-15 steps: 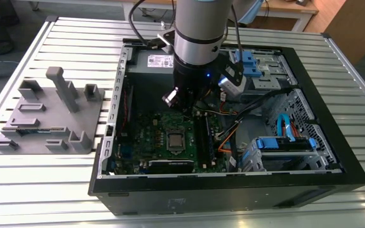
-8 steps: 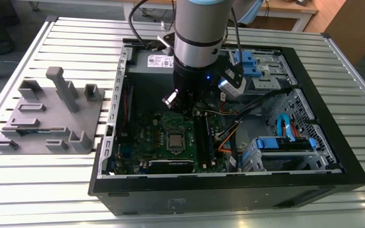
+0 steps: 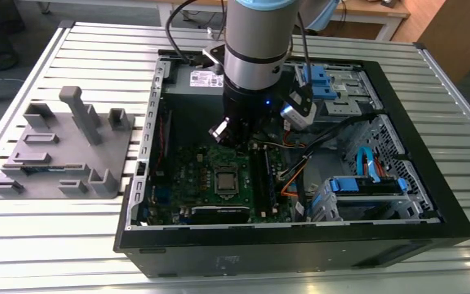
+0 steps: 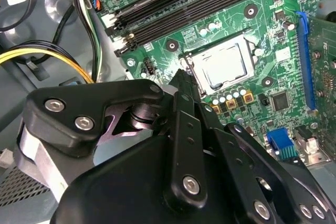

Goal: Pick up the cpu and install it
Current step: 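Install the first cpu locking lever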

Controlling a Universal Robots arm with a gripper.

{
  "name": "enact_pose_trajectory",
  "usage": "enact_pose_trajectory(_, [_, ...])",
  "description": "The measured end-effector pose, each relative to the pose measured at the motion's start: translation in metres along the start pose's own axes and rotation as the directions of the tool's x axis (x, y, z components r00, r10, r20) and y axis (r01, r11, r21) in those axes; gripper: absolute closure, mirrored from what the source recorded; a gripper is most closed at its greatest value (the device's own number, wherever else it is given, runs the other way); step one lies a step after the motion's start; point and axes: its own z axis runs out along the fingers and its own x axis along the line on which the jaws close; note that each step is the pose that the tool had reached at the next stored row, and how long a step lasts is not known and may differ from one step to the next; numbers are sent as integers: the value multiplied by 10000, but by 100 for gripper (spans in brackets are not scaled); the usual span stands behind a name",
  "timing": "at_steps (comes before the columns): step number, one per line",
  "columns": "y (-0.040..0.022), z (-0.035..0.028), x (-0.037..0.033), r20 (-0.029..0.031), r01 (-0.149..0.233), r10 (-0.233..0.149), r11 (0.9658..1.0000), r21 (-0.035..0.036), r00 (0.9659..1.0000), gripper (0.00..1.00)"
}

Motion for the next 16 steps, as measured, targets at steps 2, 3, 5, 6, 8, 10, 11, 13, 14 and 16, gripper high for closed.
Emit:
enact_pose_trajectory(2, [-12, 12, 10, 0, -1, 1, 10000, 3, 10000, 89])
enact_pose_trajectory(3, [-19, 17, 15, -1, 0, 0, 10000, 4, 10000, 89])
enact_pose_trajectory(5, [-34, 30, 28, -1, -1, 1, 10000, 7, 10000, 89])
enact_pose_trajectory(6, [-43, 36, 35, -1, -1, 1, 10000, 8, 10000, 89])
enact_pose_trajectory(8, [-60, 50, 48, -1, -1, 1, 10000, 9, 10000, 89])
enact_pose_trajectory(10, [-83, 64, 66, -1, -1, 1, 10000, 10, 10000, 89])
enact_pose_trajectory(11, [-94, 71, 74, -2, -1, 1, 10000, 11, 10000, 89])
enact_pose_trajectory(13, [-112, 88, 87, -3, 0, 0, 10000, 13, 10000, 89])
enact_pose_trajectory(14, [-116, 101, 91, -2, -1, 1, 10000, 14, 10000, 89])
enact_pose_trajectory(16, [-123, 126, 97, -5, -1, 1, 10000, 22, 10000, 89])
